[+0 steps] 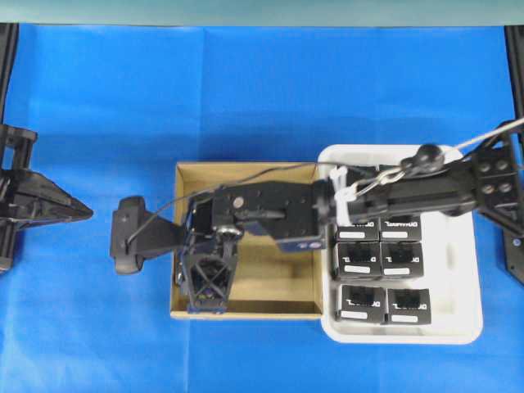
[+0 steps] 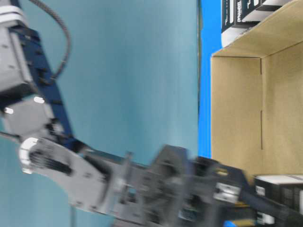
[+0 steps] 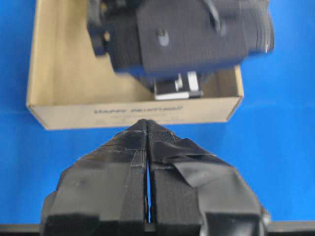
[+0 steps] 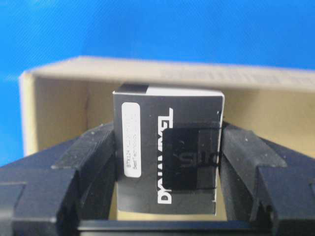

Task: Pick the box from inside the cardboard box.
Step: 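Lift the black box out and carry it right over the tray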

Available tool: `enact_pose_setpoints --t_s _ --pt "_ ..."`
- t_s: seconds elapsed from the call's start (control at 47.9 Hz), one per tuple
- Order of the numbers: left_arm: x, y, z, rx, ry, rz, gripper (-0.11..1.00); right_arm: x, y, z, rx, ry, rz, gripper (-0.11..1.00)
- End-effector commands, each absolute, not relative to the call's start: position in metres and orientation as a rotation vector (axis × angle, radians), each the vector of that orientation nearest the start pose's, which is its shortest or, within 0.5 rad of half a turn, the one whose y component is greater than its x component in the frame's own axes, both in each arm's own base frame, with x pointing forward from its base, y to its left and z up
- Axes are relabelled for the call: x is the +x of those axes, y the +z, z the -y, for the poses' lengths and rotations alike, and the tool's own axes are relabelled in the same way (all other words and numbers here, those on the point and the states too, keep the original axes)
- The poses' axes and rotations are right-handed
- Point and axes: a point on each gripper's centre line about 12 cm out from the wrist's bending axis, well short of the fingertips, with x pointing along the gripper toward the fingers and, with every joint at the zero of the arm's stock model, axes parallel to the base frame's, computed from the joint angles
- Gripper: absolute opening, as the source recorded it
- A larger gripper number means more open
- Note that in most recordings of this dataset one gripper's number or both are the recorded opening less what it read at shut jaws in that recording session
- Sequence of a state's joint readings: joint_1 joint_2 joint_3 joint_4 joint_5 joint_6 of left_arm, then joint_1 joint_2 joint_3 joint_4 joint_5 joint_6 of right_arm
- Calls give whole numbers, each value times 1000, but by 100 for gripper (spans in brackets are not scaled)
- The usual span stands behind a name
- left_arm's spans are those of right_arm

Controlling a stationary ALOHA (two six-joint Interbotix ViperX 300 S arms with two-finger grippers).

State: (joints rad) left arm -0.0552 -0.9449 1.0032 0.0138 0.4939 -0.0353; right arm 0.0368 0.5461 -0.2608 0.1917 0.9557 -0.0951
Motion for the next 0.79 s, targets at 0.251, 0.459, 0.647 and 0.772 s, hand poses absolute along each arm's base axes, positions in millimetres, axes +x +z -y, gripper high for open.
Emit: enact_pose_setpoints --t_s 0.251,0.459,0.647,0.772 --pt "194 278 10 -5 -40 -532 -4 476 263 -10 140 158 -1214 62" --pt "194 278 10 -4 -40 -536 -4 412 310 6 169 120 -1179 62" --pt "194 280 10 -6 -40 -526 -4 352 305 16 209 77 -1224 62" --pt "194 280 10 -9 -40 -526 -4 323 292 19 203 64 -1263 62"
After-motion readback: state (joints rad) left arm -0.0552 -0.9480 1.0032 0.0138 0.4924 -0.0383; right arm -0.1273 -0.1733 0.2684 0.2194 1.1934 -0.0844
